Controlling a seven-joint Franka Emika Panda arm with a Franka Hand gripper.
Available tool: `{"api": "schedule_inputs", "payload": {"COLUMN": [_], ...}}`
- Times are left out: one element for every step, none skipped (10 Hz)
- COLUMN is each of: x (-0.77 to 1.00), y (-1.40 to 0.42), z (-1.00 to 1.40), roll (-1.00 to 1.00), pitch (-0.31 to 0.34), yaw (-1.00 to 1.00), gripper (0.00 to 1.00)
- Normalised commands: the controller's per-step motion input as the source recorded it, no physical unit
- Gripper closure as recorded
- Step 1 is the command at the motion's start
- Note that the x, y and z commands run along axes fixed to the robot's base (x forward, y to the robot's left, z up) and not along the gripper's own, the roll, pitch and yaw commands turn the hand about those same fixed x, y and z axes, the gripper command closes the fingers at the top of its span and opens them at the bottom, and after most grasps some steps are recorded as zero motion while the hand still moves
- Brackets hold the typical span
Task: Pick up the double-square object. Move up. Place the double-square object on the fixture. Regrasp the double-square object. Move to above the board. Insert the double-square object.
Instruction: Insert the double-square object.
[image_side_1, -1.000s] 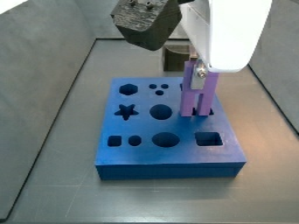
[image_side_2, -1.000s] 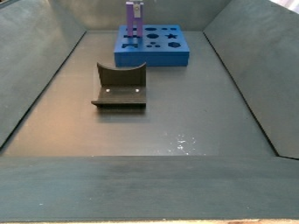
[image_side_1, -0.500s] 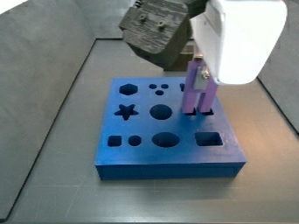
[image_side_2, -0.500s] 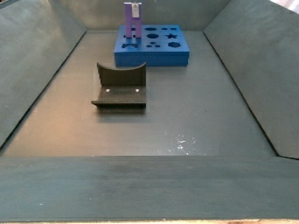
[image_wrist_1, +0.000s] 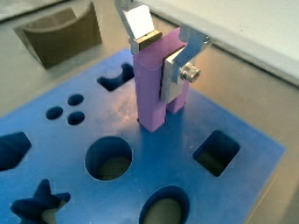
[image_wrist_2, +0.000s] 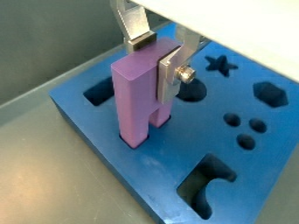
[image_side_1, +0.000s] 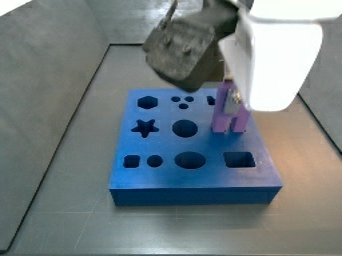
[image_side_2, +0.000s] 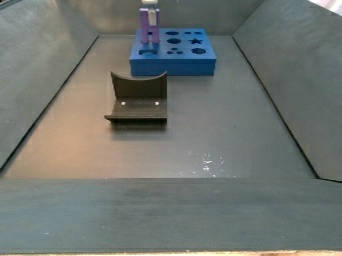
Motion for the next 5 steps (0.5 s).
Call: {"api": "schedule_inputs", "payload": {"x": [0.05, 0.1, 0.07, 0.05, 0.0], "y": [0.0, 0.0, -0.02, 0.0, 0.0], "z": [-0.83, -0.65, -0.32, -0.03, 0.0], "roll": [0.0, -0.05, 0.0, -0.03, -0.05], "pitch": [0.114, 0.069, 0.029, 0.0, 0.0], "yaw": [-0.08, -0.08, -0.06, 0.0, -0.02], "gripper": [1.0, 1.0, 1.0, 1.0, 1.0]}}
